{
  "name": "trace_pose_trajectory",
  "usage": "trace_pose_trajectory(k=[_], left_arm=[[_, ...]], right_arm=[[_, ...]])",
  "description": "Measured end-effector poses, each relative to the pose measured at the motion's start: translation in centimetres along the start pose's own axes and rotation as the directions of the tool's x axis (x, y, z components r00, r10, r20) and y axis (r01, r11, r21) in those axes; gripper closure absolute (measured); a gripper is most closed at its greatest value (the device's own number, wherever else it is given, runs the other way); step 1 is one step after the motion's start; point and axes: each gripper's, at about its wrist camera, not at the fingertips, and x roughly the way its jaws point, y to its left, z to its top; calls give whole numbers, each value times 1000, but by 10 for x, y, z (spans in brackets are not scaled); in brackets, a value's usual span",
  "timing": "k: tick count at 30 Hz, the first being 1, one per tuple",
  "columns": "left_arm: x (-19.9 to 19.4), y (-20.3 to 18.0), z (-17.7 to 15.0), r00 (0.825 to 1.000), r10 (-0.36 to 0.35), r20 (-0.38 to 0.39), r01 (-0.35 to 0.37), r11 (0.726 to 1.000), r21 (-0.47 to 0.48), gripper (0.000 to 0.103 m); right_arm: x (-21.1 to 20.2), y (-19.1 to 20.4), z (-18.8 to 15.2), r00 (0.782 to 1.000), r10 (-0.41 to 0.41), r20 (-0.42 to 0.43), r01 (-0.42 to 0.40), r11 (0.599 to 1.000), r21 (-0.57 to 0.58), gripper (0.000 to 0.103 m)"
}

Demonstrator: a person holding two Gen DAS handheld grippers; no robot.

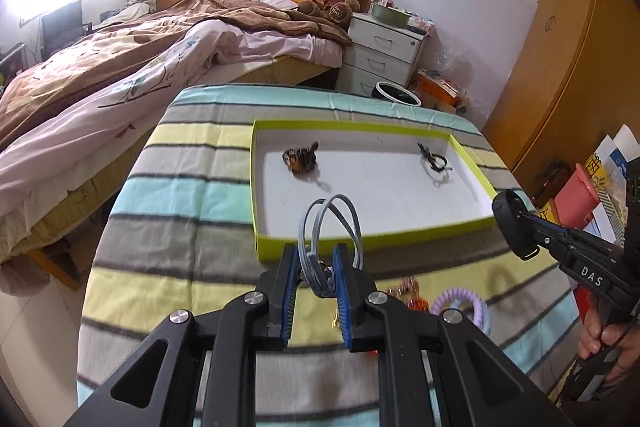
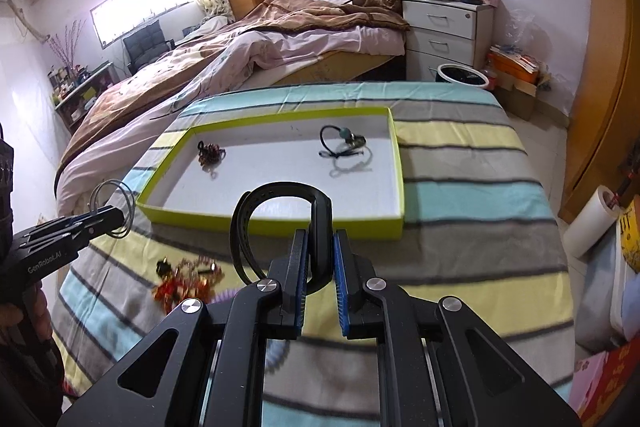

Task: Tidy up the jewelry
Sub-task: 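Carry the black band with the right tool and grey cable with the left tool into the tray, then open both tools to release the grey cable and black band in the tray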

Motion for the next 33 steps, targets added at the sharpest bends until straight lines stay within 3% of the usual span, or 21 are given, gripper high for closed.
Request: trace_pose_trajectory(k=[18, 33], left_arm=[[62, 7, 49, 999, -13, -46, 14, 1000, 7, 85], [100, 17, 54, 994, -10, -113, 9, 1000, -17, 85]], right_arm=[[76, 10, 55, 997, -19, -71, 15, 998, -56, 90], [120, 8, 68, 988, -43, -146, 34, 997, -63, 90]])
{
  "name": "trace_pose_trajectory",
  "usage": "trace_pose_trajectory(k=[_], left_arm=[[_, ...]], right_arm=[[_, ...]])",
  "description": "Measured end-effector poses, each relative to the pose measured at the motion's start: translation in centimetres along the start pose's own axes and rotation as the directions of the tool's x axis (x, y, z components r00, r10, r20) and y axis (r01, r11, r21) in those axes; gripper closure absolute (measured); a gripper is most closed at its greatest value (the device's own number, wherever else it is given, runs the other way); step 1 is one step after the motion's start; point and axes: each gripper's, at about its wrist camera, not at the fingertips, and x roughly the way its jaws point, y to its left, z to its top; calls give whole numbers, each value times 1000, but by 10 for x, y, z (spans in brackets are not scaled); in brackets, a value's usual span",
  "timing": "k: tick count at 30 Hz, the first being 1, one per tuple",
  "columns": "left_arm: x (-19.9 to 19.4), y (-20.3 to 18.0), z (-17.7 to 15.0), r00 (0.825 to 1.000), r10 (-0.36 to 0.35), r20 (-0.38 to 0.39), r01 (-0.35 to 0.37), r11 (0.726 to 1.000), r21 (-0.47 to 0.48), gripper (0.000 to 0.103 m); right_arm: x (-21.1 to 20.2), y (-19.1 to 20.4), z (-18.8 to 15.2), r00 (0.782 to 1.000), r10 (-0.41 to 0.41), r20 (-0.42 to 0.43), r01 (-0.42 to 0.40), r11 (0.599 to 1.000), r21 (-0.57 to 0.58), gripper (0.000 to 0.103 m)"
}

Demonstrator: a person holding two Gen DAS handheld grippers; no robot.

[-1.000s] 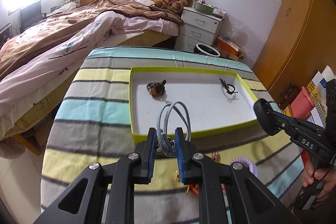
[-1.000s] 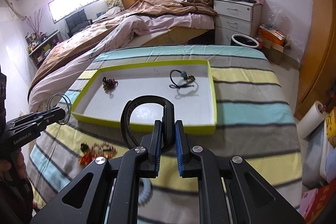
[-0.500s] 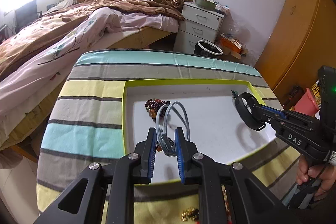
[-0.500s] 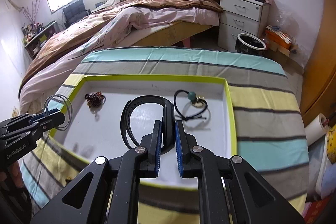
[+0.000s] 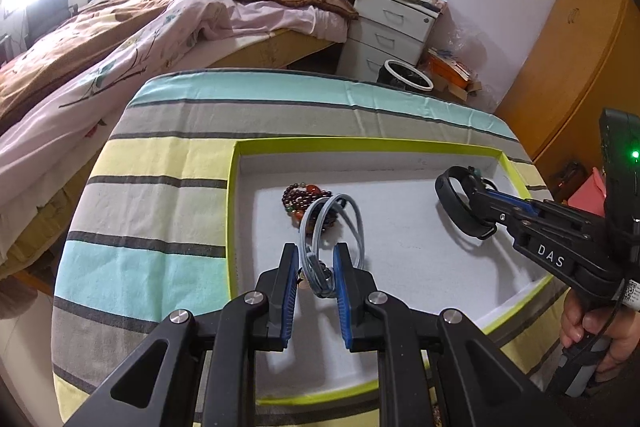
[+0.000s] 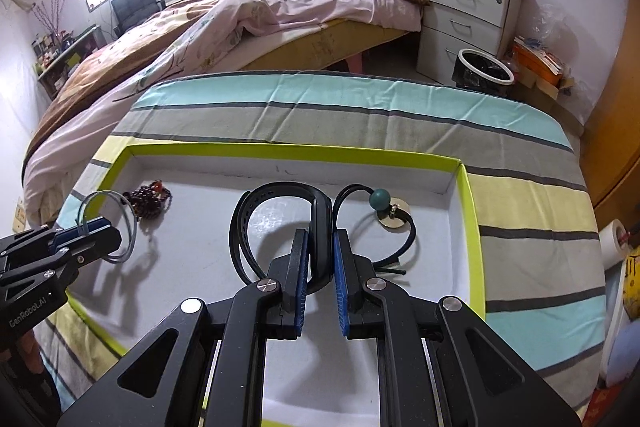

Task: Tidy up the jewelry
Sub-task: 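Open both tools to release the grey cable and black band in the tray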

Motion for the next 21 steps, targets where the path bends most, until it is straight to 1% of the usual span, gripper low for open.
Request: trace_pose_trajectory(k=[6, 15, 16, 19, 21], left_arm=[[6, 3, 0, 1000, -1, -11, 1, 1000, -17, 85], [7, 2, 1, 1000, -1, -13, 1, 1000, -16, 84], [7, 2, 1, 1000, 1, -13, -1, 1000, -18, 84], [6, 1, 2, 1000, -3, -7, 3, 1000, -14, 76], [5, 1, 2, 1000, -6, -7, 6, 1000, -18, 75]], right_arm=[[7, 0, 2, 1000, -9, -14, 9, 1000, -4, 90], [13, -1, 4, 1000, 3, -17, -3, 1000, -1, 90], [13, -2, 4, 1000, 4, -17, -4, 1000, 0, 90], [13, -3, 4, 1000, 7, -13, -7, 1000, 1, 89], [12, -3, 4, 1000, 6, -12, -6, 1000, 2, 88]])
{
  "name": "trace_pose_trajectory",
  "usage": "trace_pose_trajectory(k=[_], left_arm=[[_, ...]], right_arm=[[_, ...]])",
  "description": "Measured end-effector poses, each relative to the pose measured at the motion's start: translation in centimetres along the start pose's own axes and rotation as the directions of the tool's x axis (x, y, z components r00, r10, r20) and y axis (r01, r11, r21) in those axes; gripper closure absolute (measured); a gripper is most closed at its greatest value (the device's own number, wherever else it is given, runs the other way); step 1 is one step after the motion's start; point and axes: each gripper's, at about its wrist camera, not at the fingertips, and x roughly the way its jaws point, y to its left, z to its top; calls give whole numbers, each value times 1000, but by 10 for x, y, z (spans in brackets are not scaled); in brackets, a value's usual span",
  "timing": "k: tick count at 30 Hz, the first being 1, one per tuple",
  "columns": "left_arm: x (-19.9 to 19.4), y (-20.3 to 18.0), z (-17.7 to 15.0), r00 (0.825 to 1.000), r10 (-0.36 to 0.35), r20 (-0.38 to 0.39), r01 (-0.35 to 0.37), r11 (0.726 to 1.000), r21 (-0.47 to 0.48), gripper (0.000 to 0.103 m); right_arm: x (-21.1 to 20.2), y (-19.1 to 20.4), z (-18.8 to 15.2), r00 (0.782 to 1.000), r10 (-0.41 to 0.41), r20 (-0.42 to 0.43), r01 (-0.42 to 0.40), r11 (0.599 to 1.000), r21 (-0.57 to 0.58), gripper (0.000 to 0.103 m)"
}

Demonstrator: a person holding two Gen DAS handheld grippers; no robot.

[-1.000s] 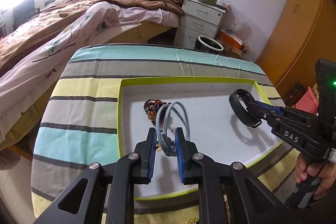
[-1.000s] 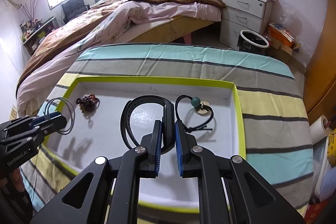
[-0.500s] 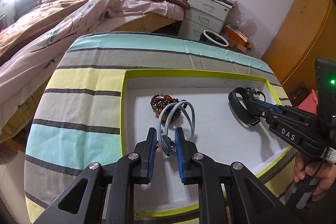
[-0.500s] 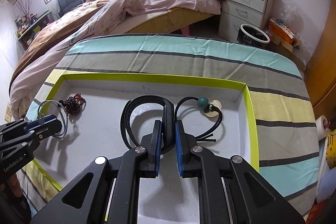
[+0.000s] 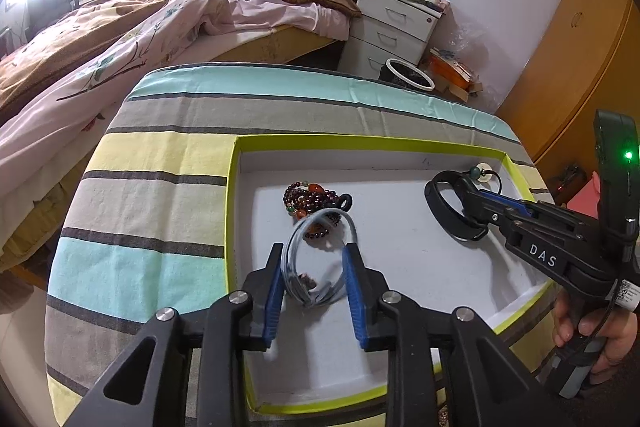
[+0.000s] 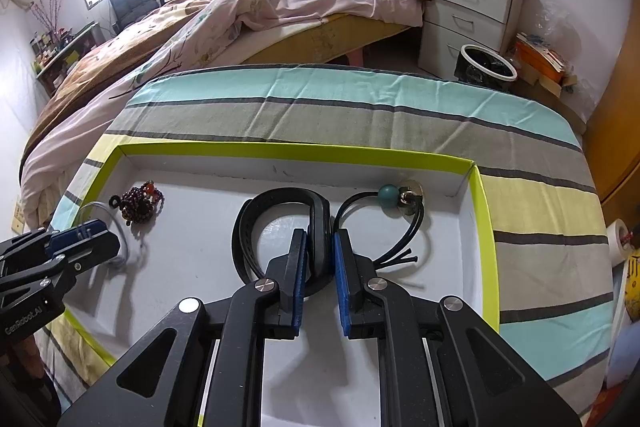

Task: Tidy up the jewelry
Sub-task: 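Open both tools to release the grey cable and black band in the tray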

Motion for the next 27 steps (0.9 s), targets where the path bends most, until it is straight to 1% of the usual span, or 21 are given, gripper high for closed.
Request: trace_pose_trajectory(k=[4, 5, 6, 7, 9, 12, 15, 17, 19, 21, 25, 27], left_arm=[[-1, 0, -1, 1000, 5, 6, -5, 1000, 1, 72], [-2, 0, -1, 1000, 4, 7, -4, 1000, -1, 69], [-2, 0, 0, 1000, 5, 9, -5, 1000, -1, 68], [-3, 0, -1, 1000, 4, 11, -4, 1000, -2, 65], [-5, 0, -1, 1000, -6, 14, 6, 1000, -2, 63], [-8, -1, -2, 1000, -1, 17, 1, 1000, -3, 61], [-12, -2, -3, 1000, -14, 22, 15, 1000, -9, 57], [-17, -3, -4, 1000, -8, 28, 8, 1000, -4, 56], [-22, -5, -6, 999, -7, 36, 7, 1000, -2, 55], [-30, -5, -10, 999, -22, 47, 22, 1000, -6, 55], [-46, -7, -17, 997, -13, 71, 14, 1000, -6, 55], [-56, -6, -23, 996, -27, 88, 28, 999, -16, 55]], right_arm=[[-1, 0, 1, 1000, -4, 4, 4, 1000, 5, 84], [-2, -1, 1, 1000, -3, 7, 3, 1000, 7, 83], [-2, 0, 0, 1000, -1, 9, 1, 1000, 10, 80], [-3, -1, 0, 1000, 3, 12, -3, 1000, 13, 74], [-5, -1, 0, 1000, 11, 15, -11, 1000, 16, 66], [-8, -1, 0, 1000, 16, 27, -17, 1000, 19, 65], [-13, -2, 0, 999, 22, 38, -23, 999, 24, 65], [-17, -2, -1, 998, 29, 46, -31, 999, 26, 65], [-21, -2, -2, 998, 29, 52, -31, 999, 31, 65], [-27, -2, -4, 997, 38, 62, -40, 999, 36, 65], [-43, -1, -11, 995, 51, 86, -55, 998, 36, 65], [-52, 0, -15, 994, 52, 100, -56, 998, 35, 65]])
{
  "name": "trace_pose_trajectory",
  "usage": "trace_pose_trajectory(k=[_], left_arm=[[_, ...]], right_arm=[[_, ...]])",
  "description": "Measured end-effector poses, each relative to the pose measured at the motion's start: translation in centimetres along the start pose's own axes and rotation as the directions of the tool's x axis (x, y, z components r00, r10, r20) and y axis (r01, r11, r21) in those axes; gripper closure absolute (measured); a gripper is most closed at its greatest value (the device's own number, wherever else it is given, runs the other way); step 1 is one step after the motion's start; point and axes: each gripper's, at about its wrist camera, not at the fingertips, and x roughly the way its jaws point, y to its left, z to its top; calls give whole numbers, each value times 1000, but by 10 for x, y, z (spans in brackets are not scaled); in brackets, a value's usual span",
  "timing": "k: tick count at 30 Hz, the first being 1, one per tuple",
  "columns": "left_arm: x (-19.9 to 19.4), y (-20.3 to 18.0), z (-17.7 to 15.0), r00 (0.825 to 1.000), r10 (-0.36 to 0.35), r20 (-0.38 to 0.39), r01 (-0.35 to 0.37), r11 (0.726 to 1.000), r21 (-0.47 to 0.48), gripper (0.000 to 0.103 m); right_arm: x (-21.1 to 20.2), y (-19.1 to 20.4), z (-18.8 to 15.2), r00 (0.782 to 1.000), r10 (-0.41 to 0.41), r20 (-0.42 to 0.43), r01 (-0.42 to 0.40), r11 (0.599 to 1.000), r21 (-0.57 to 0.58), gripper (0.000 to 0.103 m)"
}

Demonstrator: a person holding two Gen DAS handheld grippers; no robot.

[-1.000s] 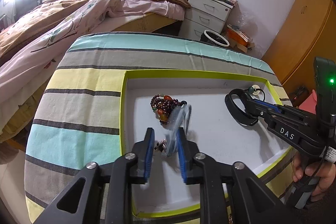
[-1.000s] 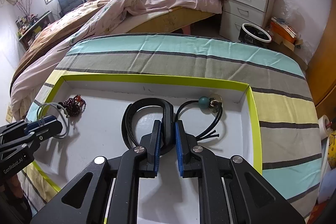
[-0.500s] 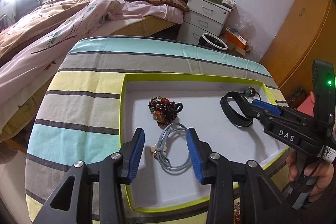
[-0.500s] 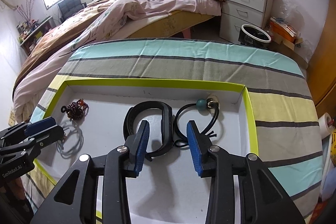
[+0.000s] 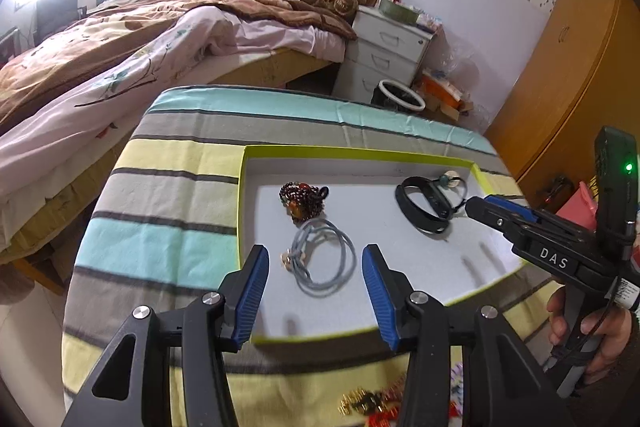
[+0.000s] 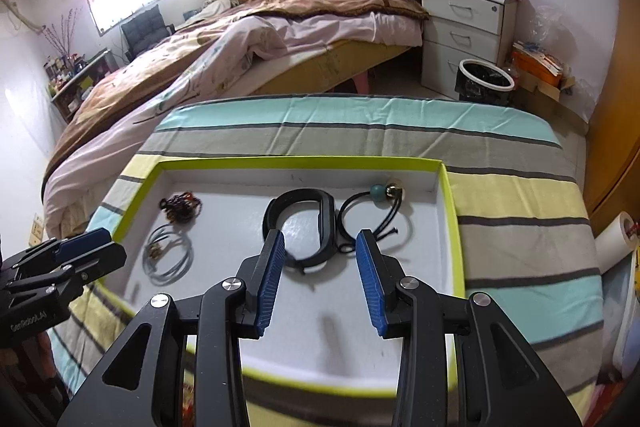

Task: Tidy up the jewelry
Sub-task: 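Open both tools to release the grey cable and black band in the tray, then move both tools back and close the right tool on the purple coil hair tie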

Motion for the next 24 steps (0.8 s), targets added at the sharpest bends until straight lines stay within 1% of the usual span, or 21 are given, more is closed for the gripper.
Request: trace_pose_trajectory(k=[3, 5, 9, 17, 21, 24], left_arm=[[-13, 1, -7, 1000, -1, 20, 1, 1000, -10, 55], [-22, 2, -14, 1000, 8, 25, -7, 1000, -14, 54], [-37, 6, -27, 999, 4, 33, -3, 999, -32, 54], [-60, 14, -60, 999, -15, 42, 18, 998, -59, 54], [-63, 17, -76, 999, -22, 29, 24, 997, -68, 54], [-63, 18, -84, 999, -45, 16, 46, 996, -73, 54]], right_arm=[[-14, 1, -7, 1000, 10, 16, -10, 1000, 1, 64], [-21, 2, -12, 1000, 12, 23, -12, 1000, 2, 65], [-36, 2, -26, 999, 26, 33, -26, 1000, 1, 64], [-54, 10, -68, 999, 52, 0, -52, 998, -22, 65], [-60, 11, -86, 997, 78, -9, -78, 997, 0, 65], [-59, 14, -97, 997, 80, -23, -80, 997, 10, 65]])
